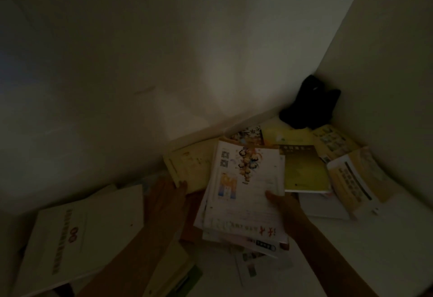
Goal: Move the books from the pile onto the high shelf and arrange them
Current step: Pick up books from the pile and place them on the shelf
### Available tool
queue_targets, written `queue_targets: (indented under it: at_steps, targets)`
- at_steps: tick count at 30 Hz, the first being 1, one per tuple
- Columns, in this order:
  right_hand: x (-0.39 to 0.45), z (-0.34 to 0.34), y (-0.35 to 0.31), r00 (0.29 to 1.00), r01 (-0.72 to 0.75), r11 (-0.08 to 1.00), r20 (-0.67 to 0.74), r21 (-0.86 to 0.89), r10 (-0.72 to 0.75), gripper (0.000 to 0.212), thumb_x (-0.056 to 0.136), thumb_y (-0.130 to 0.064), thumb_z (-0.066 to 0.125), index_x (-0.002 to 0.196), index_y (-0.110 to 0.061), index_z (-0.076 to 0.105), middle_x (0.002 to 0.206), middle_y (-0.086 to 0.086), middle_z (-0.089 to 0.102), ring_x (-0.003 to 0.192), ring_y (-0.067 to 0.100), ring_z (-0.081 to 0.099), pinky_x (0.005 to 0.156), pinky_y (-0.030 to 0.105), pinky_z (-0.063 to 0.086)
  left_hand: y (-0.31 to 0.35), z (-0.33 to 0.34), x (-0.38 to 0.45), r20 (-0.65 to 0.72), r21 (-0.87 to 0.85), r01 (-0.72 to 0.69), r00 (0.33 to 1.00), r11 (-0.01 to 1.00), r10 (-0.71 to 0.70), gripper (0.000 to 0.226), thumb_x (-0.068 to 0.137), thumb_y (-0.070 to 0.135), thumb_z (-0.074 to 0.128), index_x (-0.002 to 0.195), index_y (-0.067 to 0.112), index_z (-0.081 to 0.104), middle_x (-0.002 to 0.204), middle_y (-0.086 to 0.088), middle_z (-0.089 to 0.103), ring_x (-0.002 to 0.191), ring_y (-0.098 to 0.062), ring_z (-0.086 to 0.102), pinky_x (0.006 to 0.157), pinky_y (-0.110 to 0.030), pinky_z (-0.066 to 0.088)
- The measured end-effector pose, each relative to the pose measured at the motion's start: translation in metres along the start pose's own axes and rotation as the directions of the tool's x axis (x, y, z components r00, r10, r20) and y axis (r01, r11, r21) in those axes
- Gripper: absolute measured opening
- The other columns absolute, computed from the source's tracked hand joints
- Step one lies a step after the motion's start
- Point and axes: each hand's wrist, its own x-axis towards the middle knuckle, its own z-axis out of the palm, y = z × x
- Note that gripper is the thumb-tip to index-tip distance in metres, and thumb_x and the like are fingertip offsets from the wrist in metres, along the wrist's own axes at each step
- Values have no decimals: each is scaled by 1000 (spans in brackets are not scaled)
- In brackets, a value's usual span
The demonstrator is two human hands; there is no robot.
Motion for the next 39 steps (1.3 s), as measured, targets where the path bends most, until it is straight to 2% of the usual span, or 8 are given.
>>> queue_targets:
  at_steps: [4,10,14,20,25,31,35,39]
  targets:
    - [2,-9,-7,999,-33,999,26,-18,33,31,90,-10,57,120,-2,55,111,22,63,96,40,61,71,48,52,13,-33,-3,131,-542,140,988,829,-81,42,79,54,62,113,31,61,111,-4,65,101,-26,63,87,-50,51]
    - [-3,-25,-14,995,-42,998,89,-49,46,25,91,-8,54,116,-3,55,99,20,65,86,38,62,54,40,58,38,-108,-11,-66,-698,-71,997,712,35,33,93,13,51,126,13,53,114,-10,61,102,-26,58,81,-39,53]
    - [-2,-28,-11,998,-14,996,61,-83,19,34,89,-9,58,122,0,53,113,25,61,90,39,62,66,45,55,64,-157,-9,-133,-654,-166,986,738,104,19,94,8,48,98,19,63,72,21,67,80,-3,60,57,-10,51]
    - [-5,-32,-4,994,-5,997,110,-77,14,23,90,-11,57,113,-9,56,102,14,65,83,29,64,55,37,56,117,-143,-4,39,-641,-78,990,764,134,27,93,31,51,70,18,57,43,14,57,39,0,52,40,-12,42]
    - [4,-36,4,997,11,989,83,-144,1,42,87,-15,64,126,-3,53,118,20,62,102,37,62,77,46,55,141,-87,13,357,-495,27,917,868,175,29,92,36,53,80,11,63,62,-2,64,54,-14,61,53,-24,47]
    - [7,-39,16,991,123,975,83,-186,-109,45,92,-16,56,134,-4,45,127,17,57,110,36,59,88,47,52,100,-51,41,281,-149,115,957,982,-69,44,93,45,46,115,10,60,120,-23,55,107,-37,54,87,-39,42]
    - [9,-42,24,986,163,975,71,-151,-154,45,90,-12,58,133,-10,45,124,12,60,108,32,61,85,45,54,59,-35,19,414,-333,340,891,880,-187,43,79,62,54,86,21,64,86,-9,64,78,-29,62,68,-46,55]
    - [11,-43,24,977,196,969,112,-149,-180,45,90,-12,57,133,-14,42,117,3,60,100,21,63,80,36,56,-19,0,26,352,-209,142,934,967,-61,45,68,70,63,92,32,69,94,-2,71,85,-27,69,71,-52,56]
